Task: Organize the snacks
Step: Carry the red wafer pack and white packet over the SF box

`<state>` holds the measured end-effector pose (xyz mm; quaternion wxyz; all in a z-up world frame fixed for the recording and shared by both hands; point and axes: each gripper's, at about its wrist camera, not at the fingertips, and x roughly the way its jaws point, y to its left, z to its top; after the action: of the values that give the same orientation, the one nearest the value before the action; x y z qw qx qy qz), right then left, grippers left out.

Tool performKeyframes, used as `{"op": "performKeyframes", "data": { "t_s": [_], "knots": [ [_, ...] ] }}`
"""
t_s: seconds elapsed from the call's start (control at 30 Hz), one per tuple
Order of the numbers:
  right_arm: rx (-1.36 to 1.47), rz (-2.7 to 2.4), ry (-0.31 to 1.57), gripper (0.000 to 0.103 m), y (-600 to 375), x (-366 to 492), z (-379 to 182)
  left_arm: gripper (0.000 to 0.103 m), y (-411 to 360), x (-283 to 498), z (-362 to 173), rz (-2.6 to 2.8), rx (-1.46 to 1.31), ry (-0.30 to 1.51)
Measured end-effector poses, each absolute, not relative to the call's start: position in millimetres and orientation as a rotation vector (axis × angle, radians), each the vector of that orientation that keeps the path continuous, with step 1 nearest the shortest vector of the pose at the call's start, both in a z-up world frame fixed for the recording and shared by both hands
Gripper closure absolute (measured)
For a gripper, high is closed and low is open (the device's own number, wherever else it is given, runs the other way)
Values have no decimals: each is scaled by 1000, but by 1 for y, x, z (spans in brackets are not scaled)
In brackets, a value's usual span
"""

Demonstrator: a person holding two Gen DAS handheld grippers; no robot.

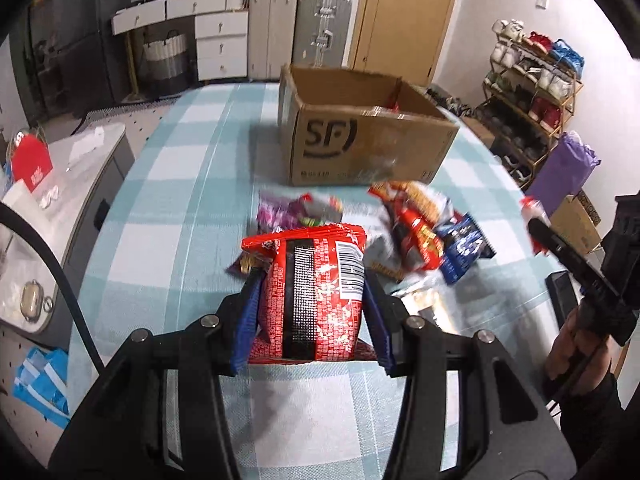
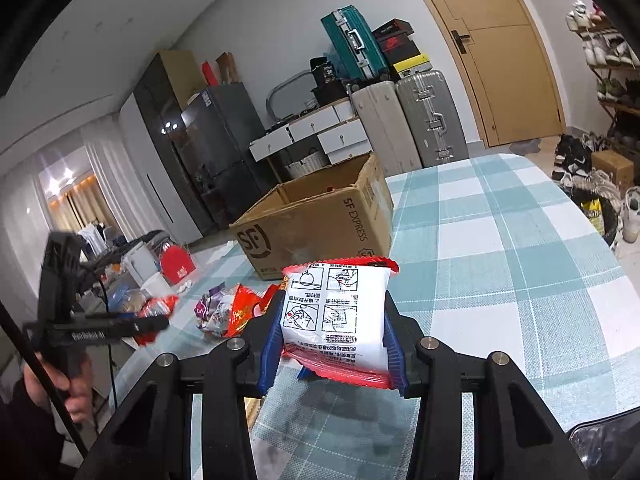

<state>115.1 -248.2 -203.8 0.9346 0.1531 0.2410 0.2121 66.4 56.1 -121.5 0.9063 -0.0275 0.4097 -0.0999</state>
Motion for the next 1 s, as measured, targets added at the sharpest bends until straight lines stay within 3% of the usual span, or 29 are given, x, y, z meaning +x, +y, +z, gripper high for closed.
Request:
{"op": "performKeyframes", "data": {
  "t_s": [0.47,1.0],
  "knots": [
    [284,598,409,59,-213,104,-101,58,59,85,-26,-309,-42,701],
    [308,687,376,59,-194,152,0,58,51,129,71,-385,-77,621]
  ]
}}
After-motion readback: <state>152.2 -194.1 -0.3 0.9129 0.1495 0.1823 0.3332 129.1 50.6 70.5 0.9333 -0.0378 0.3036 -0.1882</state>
